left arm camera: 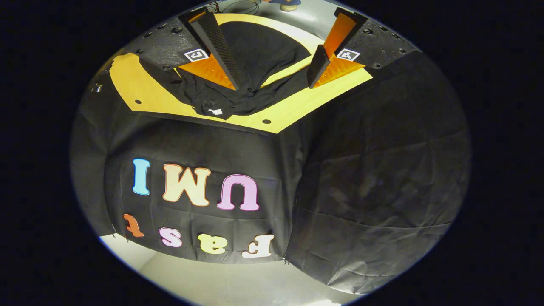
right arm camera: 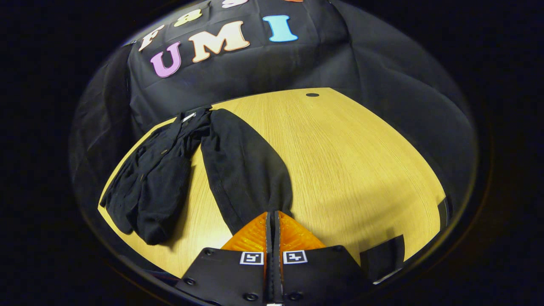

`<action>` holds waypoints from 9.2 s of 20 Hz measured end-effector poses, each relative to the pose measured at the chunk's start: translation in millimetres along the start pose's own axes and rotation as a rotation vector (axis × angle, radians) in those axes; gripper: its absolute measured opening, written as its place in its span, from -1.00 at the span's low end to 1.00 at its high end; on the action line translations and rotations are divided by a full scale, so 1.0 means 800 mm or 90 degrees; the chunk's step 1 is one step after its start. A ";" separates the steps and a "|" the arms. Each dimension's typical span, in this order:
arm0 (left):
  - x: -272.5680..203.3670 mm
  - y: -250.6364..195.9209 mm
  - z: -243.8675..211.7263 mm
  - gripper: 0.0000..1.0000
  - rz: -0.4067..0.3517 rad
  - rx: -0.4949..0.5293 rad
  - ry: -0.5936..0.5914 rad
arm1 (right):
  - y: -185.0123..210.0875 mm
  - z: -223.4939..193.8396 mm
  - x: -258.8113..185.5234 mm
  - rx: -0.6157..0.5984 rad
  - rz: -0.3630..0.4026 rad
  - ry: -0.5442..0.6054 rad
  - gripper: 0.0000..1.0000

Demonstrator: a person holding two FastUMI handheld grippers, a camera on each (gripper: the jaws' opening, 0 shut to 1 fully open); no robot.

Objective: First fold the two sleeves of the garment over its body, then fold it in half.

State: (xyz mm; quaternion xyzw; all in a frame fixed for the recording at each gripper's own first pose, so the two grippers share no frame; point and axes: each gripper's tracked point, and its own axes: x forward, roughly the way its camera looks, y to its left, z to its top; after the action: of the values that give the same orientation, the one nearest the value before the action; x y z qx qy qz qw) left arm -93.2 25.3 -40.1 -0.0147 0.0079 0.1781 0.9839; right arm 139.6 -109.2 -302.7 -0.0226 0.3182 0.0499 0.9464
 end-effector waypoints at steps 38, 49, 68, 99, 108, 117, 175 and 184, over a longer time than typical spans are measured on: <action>0.220 0.131 -0.063 0.90 -0.131 -0.070 0.153 | 0.614 0.405 0.035 -0.121 0.171 -0.291 -0.94; 0.224 0.137 -0.121 0.90 -0.126 -0.055 0.207 | 0.701 0.337 0.191 -0.183 0.209 -0.198 -0.98; 0.228 0.158 -0.198 0.91 -0.076 -0.101 0.274 | 0.728 0.287 0.232 -0.282 0.219 -0.167 0.22; 0.220 0.206 -0.277 0.76 -0.009 0.058 0.331 | 0.451 0.441 -0.169 -0.198 0.058 -0.446 0.97; 0.228 0.199 -0.278 -0.34 0.012 0.055 0.318 | 0.319 0.391 -0.260 -0.148 -0.051 -0.418 0.96; 0.230 0.197 -0.278 -0.99 0.061 0.038 0.353 | 0.228 0.354 -0.318 -0.074 -0.106 -0.426 1.00; 0.339 -0.475 -0.171 0.96 -0.406 0.170 0.180 | 0.049 0.128 -0.176 0.101 -0.151 -0.215 0.96; 0.307 -0.323 -0.043 0.94 -0.314 0.111 0.034 | 0.079 0.132 -0.168 0.051 -0.066 -0.226 0.95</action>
State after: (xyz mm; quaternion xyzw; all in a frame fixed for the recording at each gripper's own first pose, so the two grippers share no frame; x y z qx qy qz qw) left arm 227.0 -131.5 -72.6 0.0636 0.0450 -0.0688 0.9946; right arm 89.9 -49.1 -138.0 0.0081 0.1464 -0.0088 0.9892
